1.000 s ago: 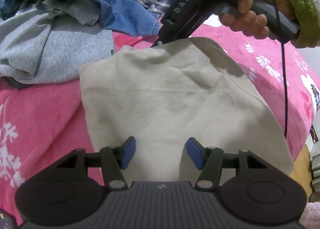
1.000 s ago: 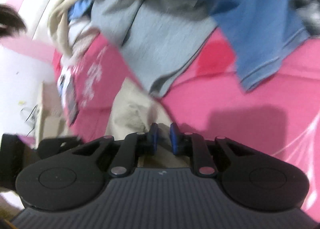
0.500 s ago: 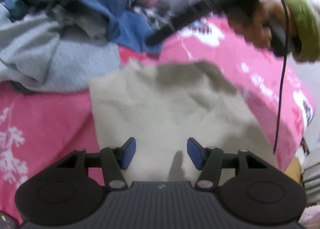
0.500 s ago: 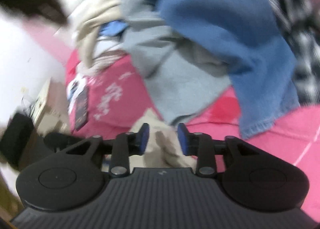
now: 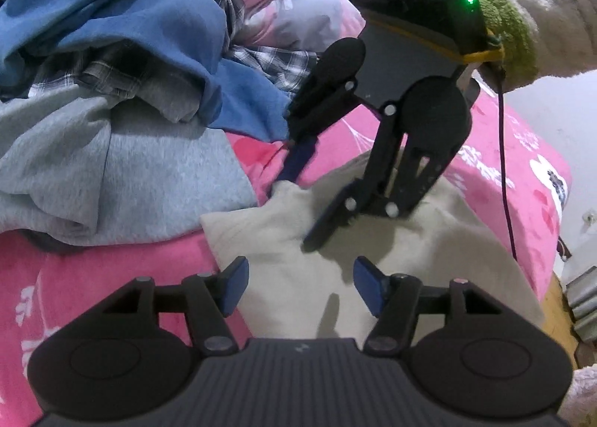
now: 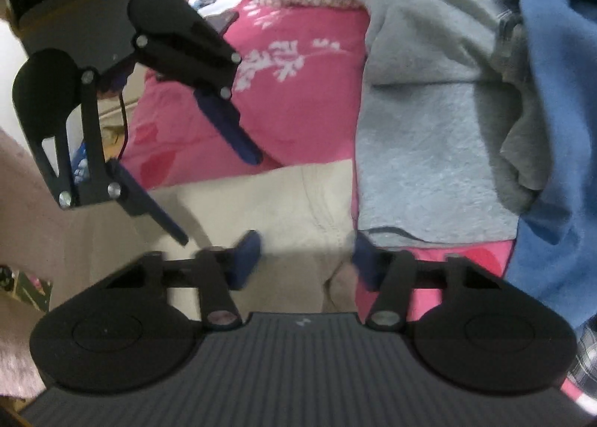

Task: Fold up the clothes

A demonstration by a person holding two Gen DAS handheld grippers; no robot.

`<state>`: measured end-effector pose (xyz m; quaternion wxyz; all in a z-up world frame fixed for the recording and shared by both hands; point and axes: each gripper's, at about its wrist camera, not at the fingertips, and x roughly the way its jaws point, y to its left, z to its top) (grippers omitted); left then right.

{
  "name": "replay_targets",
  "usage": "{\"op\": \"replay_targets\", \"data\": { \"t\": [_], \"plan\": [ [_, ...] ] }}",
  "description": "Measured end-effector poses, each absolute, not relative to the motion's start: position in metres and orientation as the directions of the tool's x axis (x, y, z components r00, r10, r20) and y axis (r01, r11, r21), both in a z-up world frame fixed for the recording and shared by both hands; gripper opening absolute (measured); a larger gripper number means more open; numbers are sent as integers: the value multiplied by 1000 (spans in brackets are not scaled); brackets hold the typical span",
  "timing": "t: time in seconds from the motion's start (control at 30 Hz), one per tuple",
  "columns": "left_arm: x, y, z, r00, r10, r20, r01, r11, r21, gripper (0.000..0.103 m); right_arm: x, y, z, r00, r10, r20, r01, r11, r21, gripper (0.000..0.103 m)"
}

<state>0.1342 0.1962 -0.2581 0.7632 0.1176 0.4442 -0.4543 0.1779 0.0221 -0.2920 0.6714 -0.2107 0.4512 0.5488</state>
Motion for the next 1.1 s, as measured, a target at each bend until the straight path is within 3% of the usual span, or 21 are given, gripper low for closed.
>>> {"op": "replay_targets", "data": {
  "t": [0.07, 0.17, 0.37, 0.53, 0.63, 0.7, 0.87, 0.97, 1.1],
  "plan": [
    [134, 198, -256, 200, -602, -773, 811, 544, -214, 65, 179, 21, -290, -27, 543, -839, -921, 312, 232, 21],
    [134, 199, -250, 215, -630, -746, 840, 510, -188, 72, 179, 16, -281, -42, 547, -836, -899, 344, 271, 14],
    [135, 189, -247, 192, -686, -702, 921, 374, -113, 76, 205, -7, -284, -210, 669, -713, -720, 388, 576, 13],
    [149, 174, -259, 79, -710, -699, 978, 189, -82, 76, 231, -28, -309, -372, 775, -511, -466, 321, 825, 13],
    [158, 165, -265, -14, -705, -709, 989, 94, -112, 74, 237, -36, -325, -420, 810, -410, -340, 278, 898, 13],
    [163, 159, -271, -64, -681, -730, 989, 52, -136, 67, 238, -39, -335, -411, 827, -383, -278, 287, 917, 13],
    [176, 156, -282, -141, -636, -758, 983, -1, -182, 60, 226, -50, -312, -300, 812, -500, -403, 367, 838, 26],
    [181, 156, -283, -166, -628, -760, 978, -7, -207, 60, 213, -64, -284, -181, 770, -611, -556, 432, 710, 48],
    [179, 154, -283, -165, -613, -773, 982, -33, -184, 59, 202, -67, -279, -153, 719, -678, -675, 425, 603, 53]
  ]
}}
